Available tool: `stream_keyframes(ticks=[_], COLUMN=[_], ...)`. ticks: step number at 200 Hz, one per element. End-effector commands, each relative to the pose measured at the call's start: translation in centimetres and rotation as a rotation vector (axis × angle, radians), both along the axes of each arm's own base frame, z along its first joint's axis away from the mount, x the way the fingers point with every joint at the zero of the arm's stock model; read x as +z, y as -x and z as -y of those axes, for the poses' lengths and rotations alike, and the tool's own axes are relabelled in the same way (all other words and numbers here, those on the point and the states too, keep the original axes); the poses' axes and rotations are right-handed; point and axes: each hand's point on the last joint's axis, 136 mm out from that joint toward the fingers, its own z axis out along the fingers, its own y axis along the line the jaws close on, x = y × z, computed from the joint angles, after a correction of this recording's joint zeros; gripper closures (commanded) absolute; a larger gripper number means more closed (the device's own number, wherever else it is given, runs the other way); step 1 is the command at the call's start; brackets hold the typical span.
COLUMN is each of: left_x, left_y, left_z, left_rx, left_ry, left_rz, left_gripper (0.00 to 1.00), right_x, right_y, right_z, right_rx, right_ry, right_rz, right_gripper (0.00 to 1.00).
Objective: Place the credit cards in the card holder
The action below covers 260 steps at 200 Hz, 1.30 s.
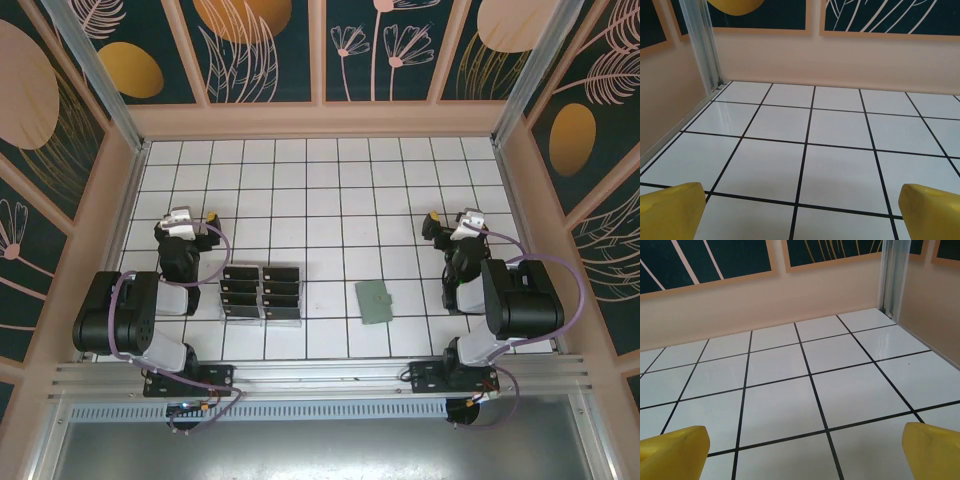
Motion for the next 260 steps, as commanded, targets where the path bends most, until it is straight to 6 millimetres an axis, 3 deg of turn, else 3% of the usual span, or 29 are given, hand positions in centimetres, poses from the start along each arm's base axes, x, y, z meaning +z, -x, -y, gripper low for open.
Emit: stream_keyframes(ticks=[1,170,215,232,260], left_x=[0.8,0.9,3.1,4.1,5.1], left_y=[-0.3,-0.1,0.2,0.8,1.0], left_z=[-0.1,-0.1,-2.3,-3.3,-3.5], left_rx=[0.001,0.001,0.139,0.199,0.237], left_ry=[0.017,0.016,0.048,0.075,0.183], left_rz=[0.030,0.035,0.040,0.050,-0.034], left_gripper=[0.01,0.01,0.01,0.01,0.01], right_x=[0.6,0.8,4.3,6.1,9.5], right_y=[-0.1,-0.2,-0.1,0.1,1.5], right_z=[-0.5,0.1,1.9,1.7,1.1], right_rx=[0.024,0.027,-0.080,-0.072,-0.032], right_ry=[0.020,-0.018,-0.059,-0.130,-0.423], right_rz=[0.025,0.025,0.029,0.043,0.155], right_gripper=[0.01,0.01,0.01,0.01,0.01])
